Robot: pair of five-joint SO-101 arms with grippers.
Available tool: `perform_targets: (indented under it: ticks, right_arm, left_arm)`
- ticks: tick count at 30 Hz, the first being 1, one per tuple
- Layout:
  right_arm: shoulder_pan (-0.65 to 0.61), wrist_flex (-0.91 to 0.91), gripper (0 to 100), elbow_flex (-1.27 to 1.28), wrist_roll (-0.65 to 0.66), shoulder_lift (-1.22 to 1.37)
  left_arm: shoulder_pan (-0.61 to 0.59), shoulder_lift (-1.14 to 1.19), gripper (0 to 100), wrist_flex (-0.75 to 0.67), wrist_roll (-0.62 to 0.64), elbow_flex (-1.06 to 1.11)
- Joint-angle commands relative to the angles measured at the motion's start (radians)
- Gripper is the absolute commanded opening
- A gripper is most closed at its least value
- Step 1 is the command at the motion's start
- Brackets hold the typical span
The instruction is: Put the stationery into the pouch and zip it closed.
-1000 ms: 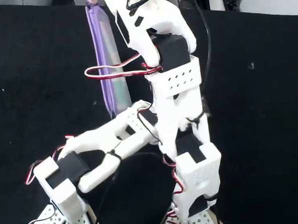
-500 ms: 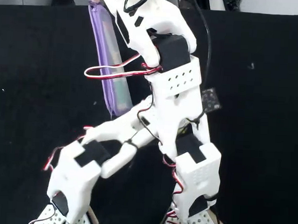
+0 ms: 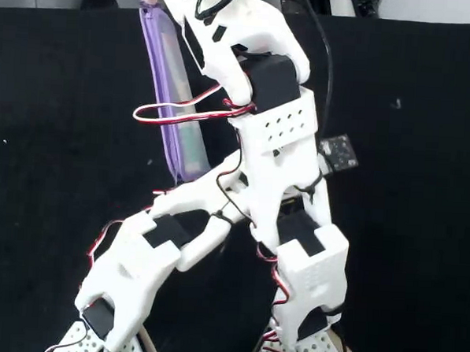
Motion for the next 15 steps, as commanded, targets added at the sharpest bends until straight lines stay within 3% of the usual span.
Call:
perform_targets:
  ticks: [1,9,15]
  right_arm:
    - [0.009,0.029,1.1,-0.077,0.006,-0.048]
    - [0.011,0.058,1.1,-0.085,0.008,-0.054]
    - [0.011,0.072,1.1,-0.120,0.005,-0.054]
  left_arm:
    - [0.010,-0.015,3,0.051,0.006,-0.056]
    - [-0.015,-0.015,3,0.110,0.017,-0.061]
    - [-0.093,-0.107,3,0.109,0.224,-0.091]
